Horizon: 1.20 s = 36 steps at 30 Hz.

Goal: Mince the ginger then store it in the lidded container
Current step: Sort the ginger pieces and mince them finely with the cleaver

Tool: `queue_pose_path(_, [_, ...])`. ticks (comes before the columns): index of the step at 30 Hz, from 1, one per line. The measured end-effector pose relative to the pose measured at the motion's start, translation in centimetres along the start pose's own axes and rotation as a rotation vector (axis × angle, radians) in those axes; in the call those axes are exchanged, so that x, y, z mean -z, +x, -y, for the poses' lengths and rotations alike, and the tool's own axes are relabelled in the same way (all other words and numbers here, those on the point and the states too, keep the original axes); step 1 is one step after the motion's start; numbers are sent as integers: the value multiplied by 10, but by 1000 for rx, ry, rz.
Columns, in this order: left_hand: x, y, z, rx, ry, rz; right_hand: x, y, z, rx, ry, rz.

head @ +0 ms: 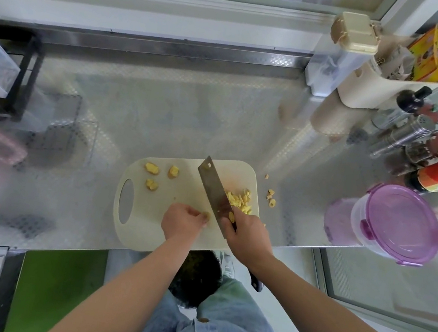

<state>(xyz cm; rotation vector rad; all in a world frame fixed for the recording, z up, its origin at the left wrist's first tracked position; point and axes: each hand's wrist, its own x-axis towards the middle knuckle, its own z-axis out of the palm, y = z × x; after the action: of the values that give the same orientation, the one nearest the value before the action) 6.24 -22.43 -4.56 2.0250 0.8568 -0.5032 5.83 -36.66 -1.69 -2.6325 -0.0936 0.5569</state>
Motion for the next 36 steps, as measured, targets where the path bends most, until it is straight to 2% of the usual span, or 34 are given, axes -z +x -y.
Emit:
queue_pose_path(16, [-6, 4, 2, -8, -26, -21, 0, -7, 8, 21, -3, 74])
queue_pose_path(23, [-5, 7, 3, 1, -56, 2, -15, 0, 17, -8, -118, 66])
queue_pose_path(30, [-3, 7, 5, 0, -95, 23, -13, 10, 11, -47, 33, 6])
queue_pose_path(36, [-6, 9, 8, 2, -122, 21, -3, 3, 6, 9, 36, 39])
